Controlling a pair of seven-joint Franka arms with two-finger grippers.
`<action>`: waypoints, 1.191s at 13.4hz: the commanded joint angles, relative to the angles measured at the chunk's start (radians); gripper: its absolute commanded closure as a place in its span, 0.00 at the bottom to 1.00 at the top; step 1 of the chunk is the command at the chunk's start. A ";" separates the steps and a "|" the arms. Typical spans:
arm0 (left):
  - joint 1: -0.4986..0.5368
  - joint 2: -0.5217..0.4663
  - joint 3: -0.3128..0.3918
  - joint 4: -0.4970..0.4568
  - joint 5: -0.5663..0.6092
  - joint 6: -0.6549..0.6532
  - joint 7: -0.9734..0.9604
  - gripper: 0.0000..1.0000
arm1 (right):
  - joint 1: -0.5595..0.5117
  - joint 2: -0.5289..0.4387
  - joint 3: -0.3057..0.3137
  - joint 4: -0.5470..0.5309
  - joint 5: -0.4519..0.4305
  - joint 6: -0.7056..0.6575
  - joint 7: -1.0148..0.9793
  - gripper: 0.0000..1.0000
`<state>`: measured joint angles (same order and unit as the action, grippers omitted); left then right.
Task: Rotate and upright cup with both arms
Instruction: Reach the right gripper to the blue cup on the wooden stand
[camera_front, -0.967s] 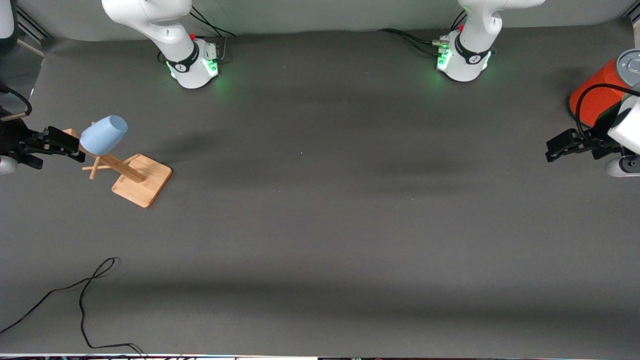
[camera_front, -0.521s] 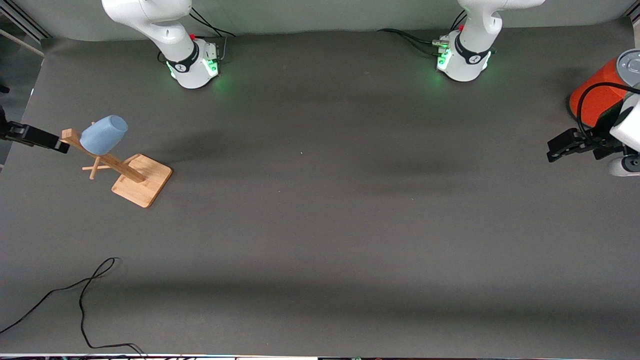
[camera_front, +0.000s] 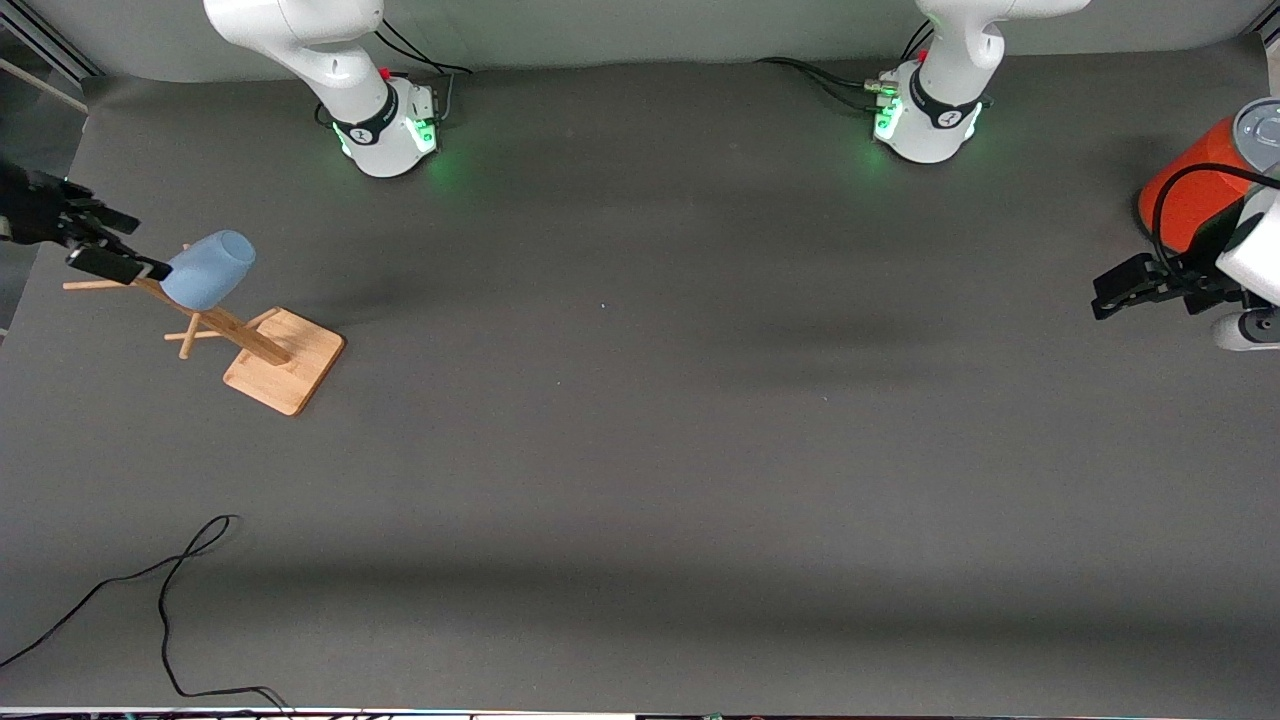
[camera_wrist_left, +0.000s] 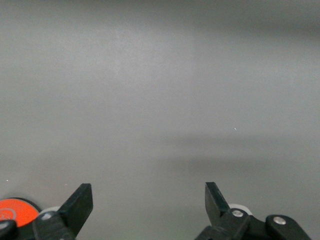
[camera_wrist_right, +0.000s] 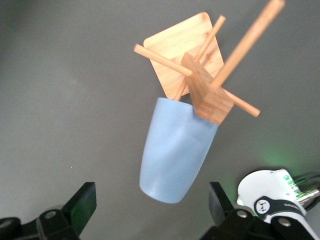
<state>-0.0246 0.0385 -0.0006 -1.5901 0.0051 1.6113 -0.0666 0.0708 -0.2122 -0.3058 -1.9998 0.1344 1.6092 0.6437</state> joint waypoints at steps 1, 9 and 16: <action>0.000 -0.011 0.002 0.006 -0.004 -0.017 -0.002 0.00 | 0.003 -0.085 -0.010 -0.149 0.008 0.121 0.048 0.00; -0.003 -0.017 -0.001 0.004 -0.004 -0.021 -0.013 0.00 | -0.003 -0.039 -0.044 -0.226 0.074 0.222 0.050 0.00; -0.020 -0.066 -0.010 -0.017 -0.007 -0.054 -0.016 0.00 | -0.002 -0.006 -0.069 -0.223 0.080 0.210 0.045 0.44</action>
<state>-0.0331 -0.0016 -0.0174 -1.5884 0.0046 1.5644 -0.0694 0.0668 -0.2196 -0.3740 -2.2229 0.1998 1.8105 0.6738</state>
